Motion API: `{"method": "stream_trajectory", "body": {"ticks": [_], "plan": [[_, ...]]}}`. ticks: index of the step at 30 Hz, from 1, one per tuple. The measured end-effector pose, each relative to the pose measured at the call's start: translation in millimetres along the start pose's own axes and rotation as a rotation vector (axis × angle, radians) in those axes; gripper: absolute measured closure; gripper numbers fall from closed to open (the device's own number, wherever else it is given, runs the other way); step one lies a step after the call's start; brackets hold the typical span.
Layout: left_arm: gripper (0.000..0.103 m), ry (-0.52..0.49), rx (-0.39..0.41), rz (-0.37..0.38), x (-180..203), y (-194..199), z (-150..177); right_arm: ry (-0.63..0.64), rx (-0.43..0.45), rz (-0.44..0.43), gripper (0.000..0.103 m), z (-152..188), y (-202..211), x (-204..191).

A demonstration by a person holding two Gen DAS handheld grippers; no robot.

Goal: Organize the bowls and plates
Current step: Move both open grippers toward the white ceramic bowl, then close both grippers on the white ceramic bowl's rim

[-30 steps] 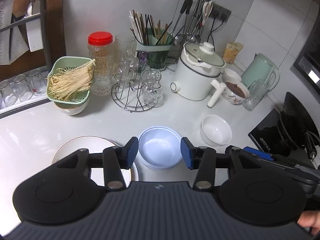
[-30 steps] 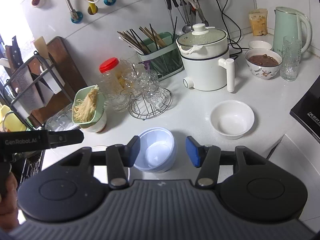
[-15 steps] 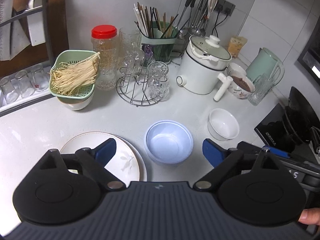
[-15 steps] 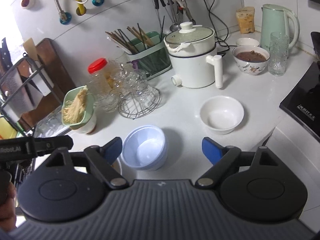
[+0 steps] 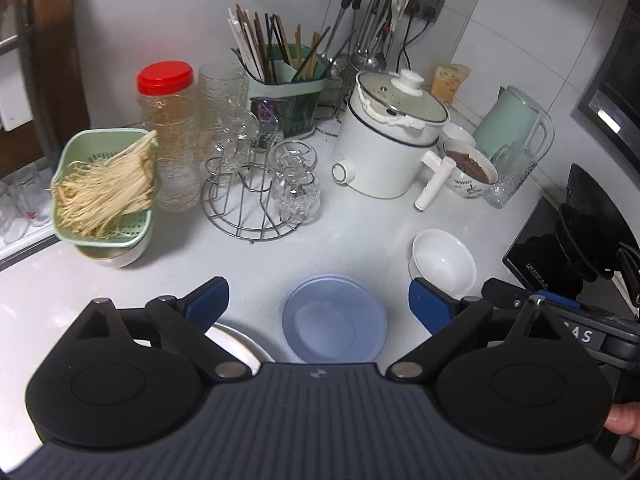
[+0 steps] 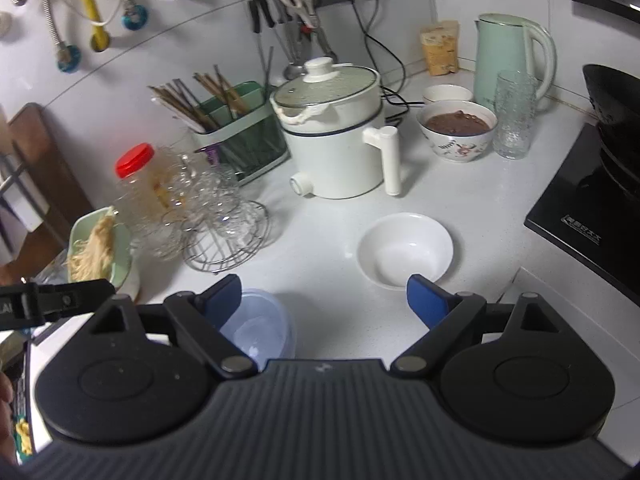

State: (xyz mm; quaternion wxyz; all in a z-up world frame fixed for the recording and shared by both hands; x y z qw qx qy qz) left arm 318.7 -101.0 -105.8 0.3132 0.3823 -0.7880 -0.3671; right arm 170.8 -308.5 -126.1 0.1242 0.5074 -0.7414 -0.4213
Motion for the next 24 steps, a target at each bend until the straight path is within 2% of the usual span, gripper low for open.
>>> {"method": "stream_trajectory", "body": {"ticks": [7,10,16,20,21,24], "plan": [[0.005,-0.014,-0.029,0.018,17.7,-36.2,-21.4,-0.045,-0.023,0.023,0.012,-14.1,-19.8,24.6],[0.005,-0.011,-0.028,0.049,29.5,-56.0,-29.2,-0.057,-0.035,0.019,0.012,-21.6,-30.4,38.1],[0.005,0.011,-0.079,0.08,49.7,-101.3,-41.2,-0.058,-0.048,0.043,0.013,-32.6,-52.6,69.6],[0.005,-0.013,-0.108,0.065,63.4,-128.4,-47.5,-0.1,-0.069,0.023,0.013,-33.9,-72.9,90.8],[0.006,-0.015,-0.113,0.067,66.6,-134.3,-49.5,-0.103,-0.071,0.025,0.014,-33.9,-77.0,94.9],[0.006,-0.025,-0.13,0.08,75.5,-152.9,-54.0,-0.109,-0.076,0.012,0.026,-32.8,-87.9,103.5]]}}
Point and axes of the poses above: each gripper's, at about its wrist camera, not at the fingertips, and y roughly against the way its jaws point, x to its right, z to its underside, the point moved 7 cm from there along -y, roughly the way its jaws point, and after that the axes turned 9 degrees about -x, right-handed, at the moved point
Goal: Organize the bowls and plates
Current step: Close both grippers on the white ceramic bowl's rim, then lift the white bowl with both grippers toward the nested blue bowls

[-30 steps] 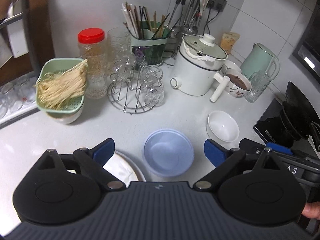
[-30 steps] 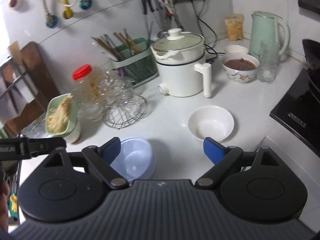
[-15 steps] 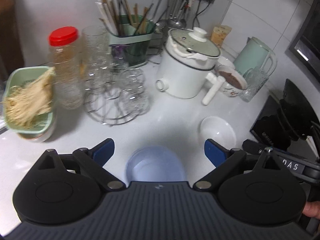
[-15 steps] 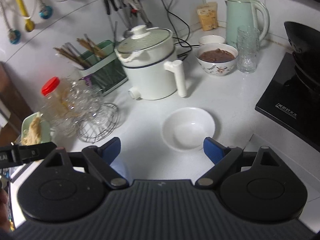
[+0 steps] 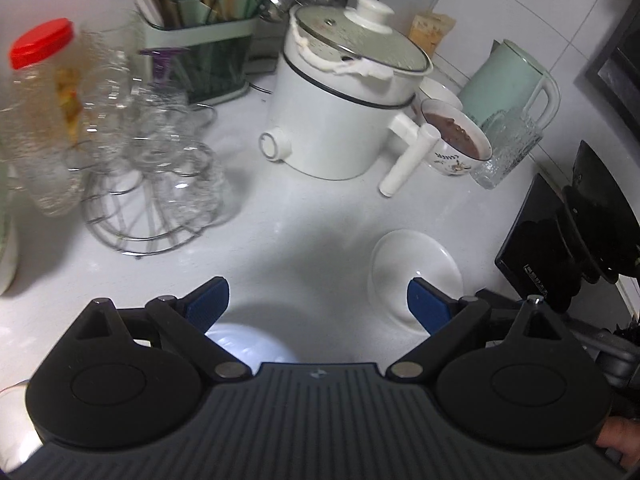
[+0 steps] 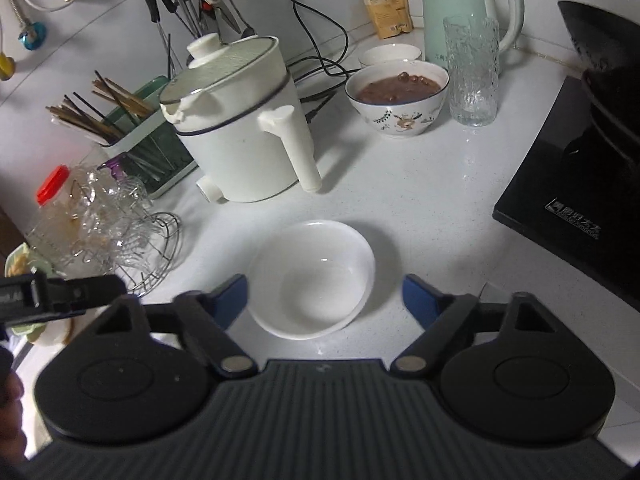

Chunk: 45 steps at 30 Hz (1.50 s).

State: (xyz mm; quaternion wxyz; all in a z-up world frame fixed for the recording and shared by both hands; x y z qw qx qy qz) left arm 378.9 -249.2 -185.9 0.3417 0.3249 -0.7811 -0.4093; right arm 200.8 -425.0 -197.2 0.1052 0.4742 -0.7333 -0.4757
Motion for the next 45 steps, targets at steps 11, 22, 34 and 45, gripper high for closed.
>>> {"method": "stream_trajectory", "body": {"ticks": [11,22,34,45], "plan": [[0.018,-0.038,-0.122,0.086,32.6,-69.3,-15.6,-0.062,-0.029,0.003,0.051,-8.6,-35.9,24.9],[0.046,-0.052,-0.212,0.079,42.6,-114.7,-28.1,-0.103,-0.083,0.001,0.076,-10.9,-66.8,33.8],[0.079,-0.053,-0.281,0.083,47.2,-135.3,-21.3,-0.134,-0.135,-0.046,0.093,-11.2,-85.4,39.8],[0.09,0.02,-0.31,0.108,38.6,-134.6,-9.0,-0.12,-0.145,-0.073,0.094,-10.0,-83.7,37.6]]}}
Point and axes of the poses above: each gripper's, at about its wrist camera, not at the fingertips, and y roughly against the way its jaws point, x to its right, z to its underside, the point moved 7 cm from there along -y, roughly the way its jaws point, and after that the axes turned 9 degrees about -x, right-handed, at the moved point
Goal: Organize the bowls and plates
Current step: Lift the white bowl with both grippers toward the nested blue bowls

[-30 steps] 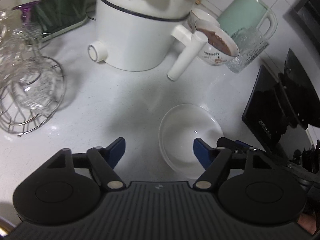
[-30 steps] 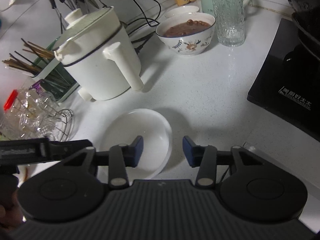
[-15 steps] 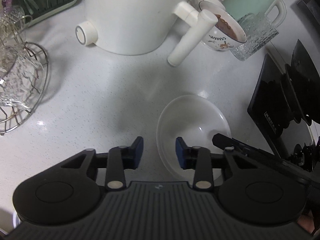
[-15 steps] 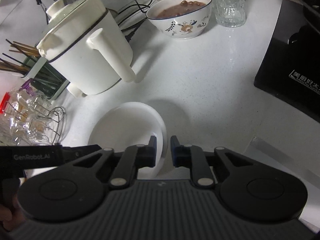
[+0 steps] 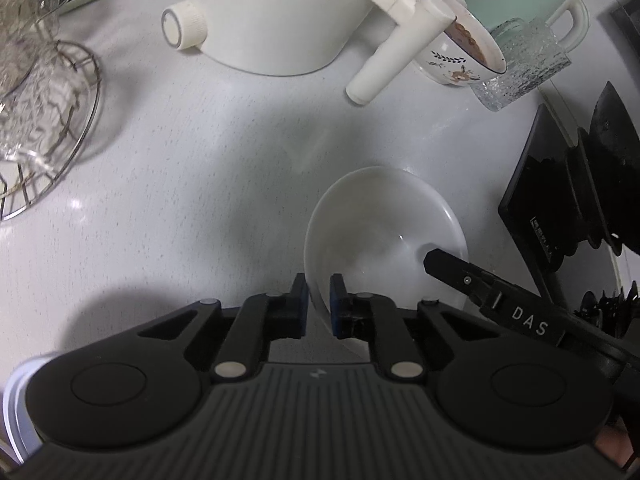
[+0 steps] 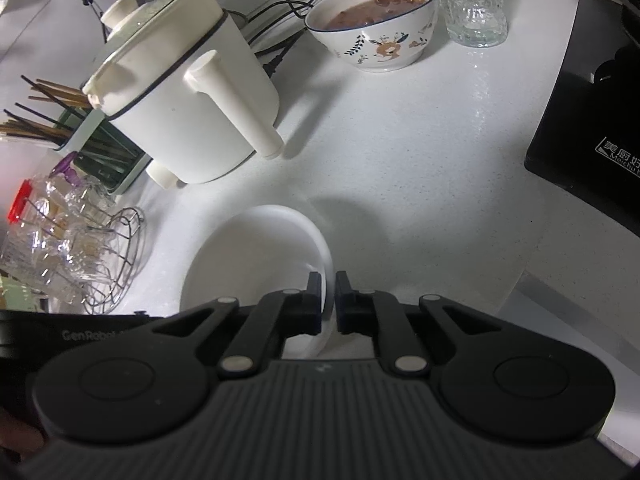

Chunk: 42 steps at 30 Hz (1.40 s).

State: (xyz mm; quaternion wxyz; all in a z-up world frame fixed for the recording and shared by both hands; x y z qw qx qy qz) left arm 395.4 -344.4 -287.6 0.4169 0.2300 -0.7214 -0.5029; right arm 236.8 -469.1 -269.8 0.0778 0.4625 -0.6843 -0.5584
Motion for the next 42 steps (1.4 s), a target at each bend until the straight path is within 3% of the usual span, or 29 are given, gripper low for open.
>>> {"method": "stream_trajectory", "body": {"ticks": [35,42], "plan": [[0.088,0.031,0.065,0.004,2.6,122.4,59.9,0.022,-0.063,-0.136,0.092,16.3,70.6,-52.8],[0.088,0.081,0.082,0.042,-14.2,141.6,77.7,0.068,-0.083,-0.16,0.091,19.0,83.9,-74.0]]}}
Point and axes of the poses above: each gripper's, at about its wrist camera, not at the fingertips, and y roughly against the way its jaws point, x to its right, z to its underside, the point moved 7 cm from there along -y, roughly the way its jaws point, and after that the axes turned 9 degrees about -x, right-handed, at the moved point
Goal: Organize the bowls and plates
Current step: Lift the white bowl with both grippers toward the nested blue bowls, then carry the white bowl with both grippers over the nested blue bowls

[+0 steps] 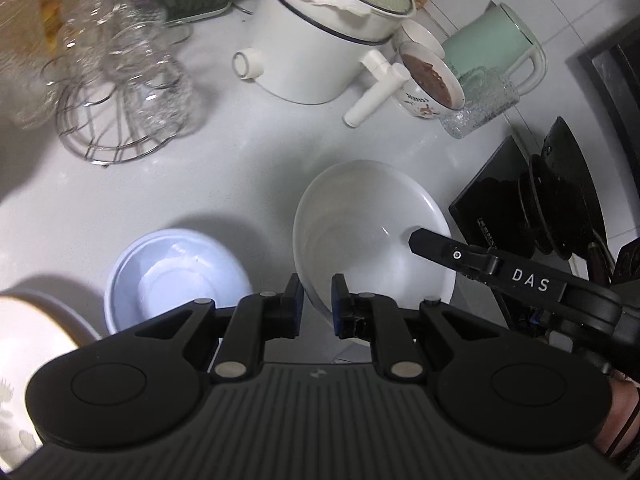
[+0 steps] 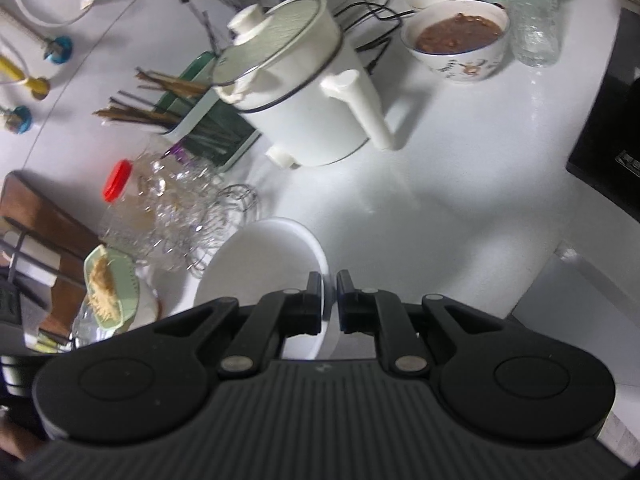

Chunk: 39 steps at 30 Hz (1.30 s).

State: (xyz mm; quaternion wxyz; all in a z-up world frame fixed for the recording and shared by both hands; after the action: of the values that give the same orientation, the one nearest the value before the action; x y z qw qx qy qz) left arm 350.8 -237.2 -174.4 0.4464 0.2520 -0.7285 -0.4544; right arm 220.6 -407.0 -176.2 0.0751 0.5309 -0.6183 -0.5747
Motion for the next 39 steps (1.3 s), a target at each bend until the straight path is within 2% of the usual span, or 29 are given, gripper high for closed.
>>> {"method": "stream_trajectory", "body": {"ticks": [9,14,22,29,35,39], "plan": [[0.088,0.068,0.075,0.031,-16.9,29.3,15.4,0.099,-0.029,-0.01,0.091,3.5,-2.0,-30.2],[0.088,0.131,0.14,0.005,-32.5,38.3,24.6,0.149,-0.039,-0.023,0.091,4.7,-7.0,-47.4],[0.088,0.172,0.226,-0.029,-53.7,54.2,42.0,0.195,-0.09,-0.048,0.091,12.1,-24.6,-68.0],[0.088,0.241,0.242,-0.073,-80.6,46.8,58.4,0.278,-0.146,-0.029,0.091,26.7,-47.7,-86.5],[0.088,0.295,0.231,-0.095,-105.6,27.5,68.3,0.286,-0.182,-0.04,0.091,38.0,-70.9,-90.2],[0.088,0.319,0.223,-0.115,-116.5,16.4,71.8,0.337,-0.2,-0.004,0.091,46.3,-87.4,-94.1]]}}
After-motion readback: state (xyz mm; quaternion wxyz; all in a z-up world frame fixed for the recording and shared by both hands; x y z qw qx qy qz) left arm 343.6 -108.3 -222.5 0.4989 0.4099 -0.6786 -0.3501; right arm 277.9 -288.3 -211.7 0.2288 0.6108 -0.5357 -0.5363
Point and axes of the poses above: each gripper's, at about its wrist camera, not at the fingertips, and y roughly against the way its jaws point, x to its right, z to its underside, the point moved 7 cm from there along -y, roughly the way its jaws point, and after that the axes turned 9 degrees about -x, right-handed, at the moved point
